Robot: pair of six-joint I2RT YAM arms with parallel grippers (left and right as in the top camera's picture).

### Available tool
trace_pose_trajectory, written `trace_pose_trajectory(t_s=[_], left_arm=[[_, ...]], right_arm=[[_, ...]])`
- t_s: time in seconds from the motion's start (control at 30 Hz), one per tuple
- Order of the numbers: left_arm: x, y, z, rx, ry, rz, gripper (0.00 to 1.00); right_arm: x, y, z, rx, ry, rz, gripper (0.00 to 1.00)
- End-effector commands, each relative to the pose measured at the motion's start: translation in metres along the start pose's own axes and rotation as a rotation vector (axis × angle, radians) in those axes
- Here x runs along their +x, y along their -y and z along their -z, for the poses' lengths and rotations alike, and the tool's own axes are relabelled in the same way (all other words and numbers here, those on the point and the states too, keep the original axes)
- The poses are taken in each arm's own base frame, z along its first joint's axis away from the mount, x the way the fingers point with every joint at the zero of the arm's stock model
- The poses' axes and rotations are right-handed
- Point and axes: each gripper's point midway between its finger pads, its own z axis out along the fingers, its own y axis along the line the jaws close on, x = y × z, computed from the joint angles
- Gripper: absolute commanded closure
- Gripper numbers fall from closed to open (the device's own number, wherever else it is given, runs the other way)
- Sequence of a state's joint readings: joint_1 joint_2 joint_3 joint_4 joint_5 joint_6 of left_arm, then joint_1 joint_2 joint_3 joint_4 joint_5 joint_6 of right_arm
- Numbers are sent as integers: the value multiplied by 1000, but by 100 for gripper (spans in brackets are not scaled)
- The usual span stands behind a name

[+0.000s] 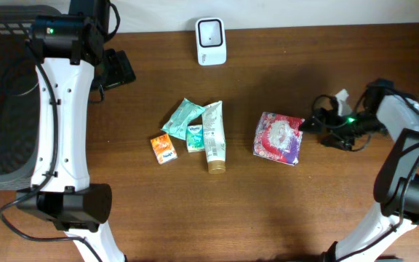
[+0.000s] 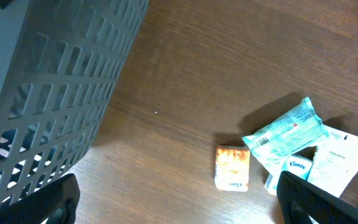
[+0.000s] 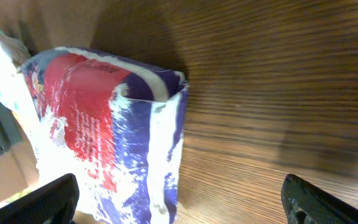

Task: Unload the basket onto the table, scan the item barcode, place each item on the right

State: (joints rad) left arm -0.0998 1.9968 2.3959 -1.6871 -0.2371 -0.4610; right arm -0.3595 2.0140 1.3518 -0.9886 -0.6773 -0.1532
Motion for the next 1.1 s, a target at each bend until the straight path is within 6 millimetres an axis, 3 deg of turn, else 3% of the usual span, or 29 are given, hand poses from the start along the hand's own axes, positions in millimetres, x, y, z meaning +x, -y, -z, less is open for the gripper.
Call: trace_pose_trajectory(t_s=[0.0,0.07,0.13,0.27,0.33,0.37,0.43,0.53,0.6,0.67,0.73,0.77,0.83,0.97,1.0,1.03,1.07], left_arm=[[-2,-3,14,8,38,6,1],[-2,-3,14,8,38,7,1],[-2,-3,14,8,38,7,1],[-2,-3,14,8,38,6,1],[-2,-3,14,8,38,6,1],[-2,-3,14,8,38,6,1],[-2,-3,14,8,38,6,1],[-2,-3,14,8,37,6,1],[-2,-3,14,8,38,6,1],[-2,-3,14,8,38,6,1],[-2,-3,14,8,38,6,1],[-2,-3,14,8,37,6,1],[-2,-3,14,8,38,6,1],[-2,-3,14,8,38,6,1],[-2,-3,14,8,38,6,1],[-2,-3,14,8,38,6,1],[-2,-3,14,8,38,6,1]], right_arm=[[-5,-10,4,-51,22,36,2],[3,-15,-6,-53,-7,48,2],[16,-24,-33,-55,-50,99,3],[36,-33,-72,-54,-84,189,19],[39,-40,-81,-54,-95,224,46],[38,-44,-81,-56,-99,217,69],[29,-53,-69,-49,-103,183,96],[4,-64,-23,140,-106,186,96],[-14,-64,14,375,-73,144,96],[-25,-50,62,791,34,17,96],[-21,-44,81,1051,119,-41,96],[-19,-44,81,1128,149,-41,96],[-13,-41,61,1201,143,5,96],[4,-38,19,1209,89,85,94],[6,-43,12,1202,90,107,88],[7,-54,2,1184,96,143,69],[9,-66,-10,1144,96,166,55]])
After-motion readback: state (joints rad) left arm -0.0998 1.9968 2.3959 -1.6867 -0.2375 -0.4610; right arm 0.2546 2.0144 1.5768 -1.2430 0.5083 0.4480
